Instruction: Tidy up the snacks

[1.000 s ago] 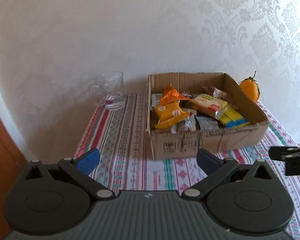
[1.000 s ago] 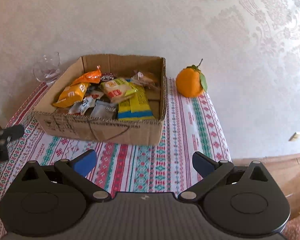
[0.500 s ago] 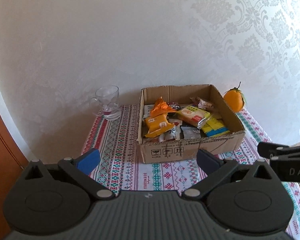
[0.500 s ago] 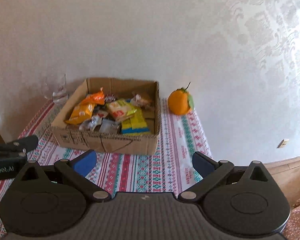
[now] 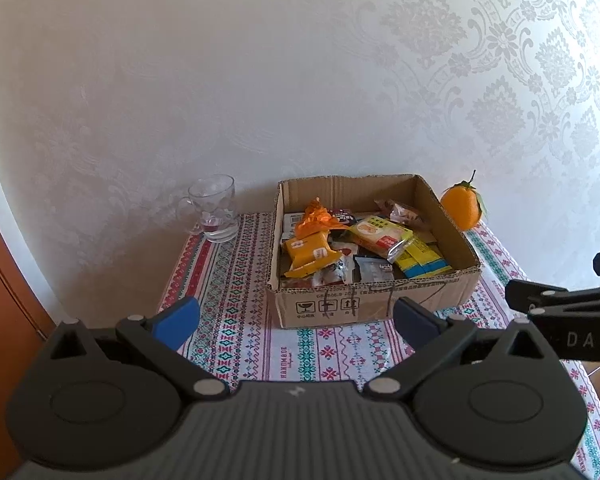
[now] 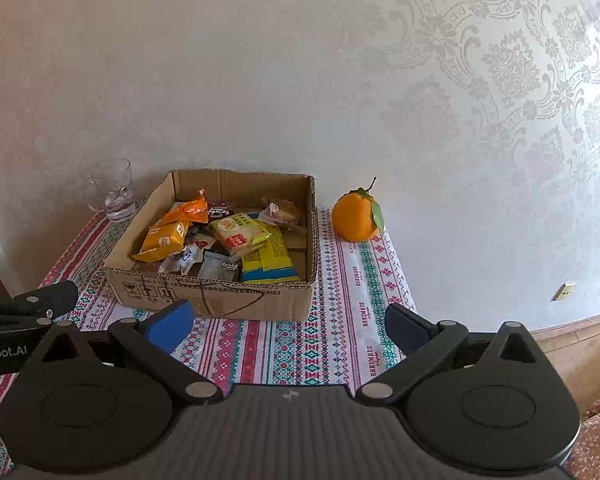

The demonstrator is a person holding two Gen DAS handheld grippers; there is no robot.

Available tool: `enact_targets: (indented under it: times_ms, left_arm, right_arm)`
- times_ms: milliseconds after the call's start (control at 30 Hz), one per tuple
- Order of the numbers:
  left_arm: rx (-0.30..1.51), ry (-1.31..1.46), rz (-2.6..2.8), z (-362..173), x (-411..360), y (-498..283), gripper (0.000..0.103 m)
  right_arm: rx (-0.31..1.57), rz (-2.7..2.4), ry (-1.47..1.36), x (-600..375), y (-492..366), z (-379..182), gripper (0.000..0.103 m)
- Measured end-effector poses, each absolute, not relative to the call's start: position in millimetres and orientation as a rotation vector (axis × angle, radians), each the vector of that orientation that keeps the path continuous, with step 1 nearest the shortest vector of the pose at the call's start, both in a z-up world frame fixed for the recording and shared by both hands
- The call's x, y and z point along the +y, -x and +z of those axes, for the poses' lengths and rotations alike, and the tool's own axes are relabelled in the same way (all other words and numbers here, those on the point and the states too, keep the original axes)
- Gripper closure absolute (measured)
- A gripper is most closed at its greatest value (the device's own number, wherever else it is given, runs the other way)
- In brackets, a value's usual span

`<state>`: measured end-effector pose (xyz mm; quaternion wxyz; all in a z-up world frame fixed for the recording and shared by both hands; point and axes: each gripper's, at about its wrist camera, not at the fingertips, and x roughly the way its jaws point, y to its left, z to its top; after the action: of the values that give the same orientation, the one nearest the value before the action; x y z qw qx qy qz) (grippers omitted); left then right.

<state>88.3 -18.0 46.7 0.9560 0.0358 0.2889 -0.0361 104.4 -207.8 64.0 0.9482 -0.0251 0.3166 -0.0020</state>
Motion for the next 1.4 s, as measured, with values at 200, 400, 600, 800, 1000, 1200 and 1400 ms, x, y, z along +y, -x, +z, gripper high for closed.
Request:
enact_targets:
  times_ms: [200, 400, 600, 800, 1000, 1200, 1400]
  left_arm:
    - [0.588, -0.068, -0.08, 47.2, -17.8, -88.0, 0.0]
    - [0.59, -0.065, -0.077, 46.9, -16.7, -88.3, 0.0]
    - [0.589, -0.065, -0.077, 47.0, -16.9, -88.1, 0.0]
    - [0.591, -0.065, -0.078, 47.8, -17.7, -88.3, 0.0]
    - [0.594, -0.062, -0.077, 47.8, -17.7, -88.6, 0.0]
    - [0.594, -0.06, -0.077, 47.9, -17.5, -88.0, 0.0]
    - [0.595, -0.053, -0.078, 47.7, -16.5, -87.9, 0.0]
  right_arm:
    - [0.643, -0.002, 0.052, -208.3, -104.1, 64.0, 0.0]
    - [0.642, 0.002, 0.052, -207.8, -103.2, 64.4, 0.0]
    - [0.641, 0.005, 0.051, -208.5, -102.8, 65.1, 0.0]
    - [0.643, 0.005, 0.049, -208.8, -102.6, 65.1, 0.0]
    - [0.644, 0.005, 0.05, -209.2, -103.7, 65.2, 0.0]
    - [0.644, 0.003, 0.051, -208.5, -104.1, 65.1, 0.0]
    - [0.64, 0.002, 0.052, -208.2, -103.3, 64.8, 0.0]
